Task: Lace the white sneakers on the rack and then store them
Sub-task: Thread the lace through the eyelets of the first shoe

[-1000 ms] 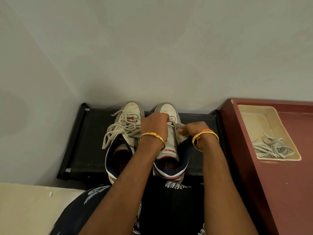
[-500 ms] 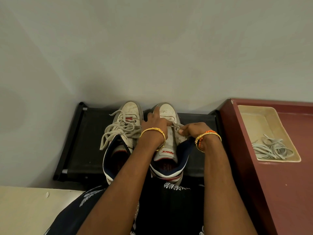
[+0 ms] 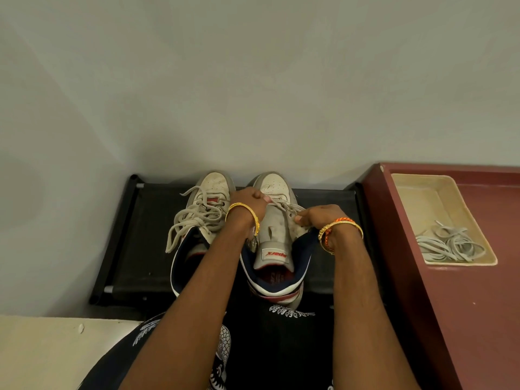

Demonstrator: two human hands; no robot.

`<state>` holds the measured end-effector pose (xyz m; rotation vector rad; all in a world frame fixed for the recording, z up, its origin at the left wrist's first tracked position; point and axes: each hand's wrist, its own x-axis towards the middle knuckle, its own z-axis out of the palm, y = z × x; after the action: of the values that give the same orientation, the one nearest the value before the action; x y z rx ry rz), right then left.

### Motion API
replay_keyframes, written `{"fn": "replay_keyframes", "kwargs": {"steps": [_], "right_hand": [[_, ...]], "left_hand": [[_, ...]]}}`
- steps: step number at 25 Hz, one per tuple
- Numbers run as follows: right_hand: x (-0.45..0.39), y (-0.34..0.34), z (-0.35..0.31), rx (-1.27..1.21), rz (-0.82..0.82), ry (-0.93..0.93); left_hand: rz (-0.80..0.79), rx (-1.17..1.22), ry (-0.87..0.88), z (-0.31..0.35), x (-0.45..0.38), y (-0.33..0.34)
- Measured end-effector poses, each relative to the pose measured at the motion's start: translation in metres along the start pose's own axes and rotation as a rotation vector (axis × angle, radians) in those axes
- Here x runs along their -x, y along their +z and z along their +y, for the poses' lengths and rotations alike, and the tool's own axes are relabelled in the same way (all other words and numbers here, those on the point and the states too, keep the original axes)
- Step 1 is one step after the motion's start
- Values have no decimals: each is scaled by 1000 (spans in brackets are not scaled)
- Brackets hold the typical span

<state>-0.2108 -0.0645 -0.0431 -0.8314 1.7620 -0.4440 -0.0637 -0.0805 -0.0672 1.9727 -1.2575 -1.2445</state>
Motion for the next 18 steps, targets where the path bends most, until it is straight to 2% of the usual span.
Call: {"fn": "replay_keyframes", "kwargs": {"steps": [2, 3, 5, 7, 8, 10, 15, 18], "right_hand": [[1, 0, 1, -11, -6, 13], [1, 0, 1, -17, -8, 16], [0, 1, 2, -21, -7, 3], [-1, 0, 2, -2, -5, -21], [-2, -1, 3, 4, -6, -25], [-1, -1, 3, 3, -10, -27], [-4, -1, 3, 10, 2, -32], [-5, 1, 4, -7, 23, -11]], "left_hand": [[-61, 144, -174, 5, 0, -4], [-67, 105, -180, 8, 2, -4], [-6, -132, 24, 11, 8, 0], [1, -512, 288, 10, 17, 6], [-24, -680, 357, 8, 19, 10], [-52, -825, 365, 4, 16, 16], [36, -768, 381, 6, 14, 20], [206, -546, 370, 5, 20, 17]]}}
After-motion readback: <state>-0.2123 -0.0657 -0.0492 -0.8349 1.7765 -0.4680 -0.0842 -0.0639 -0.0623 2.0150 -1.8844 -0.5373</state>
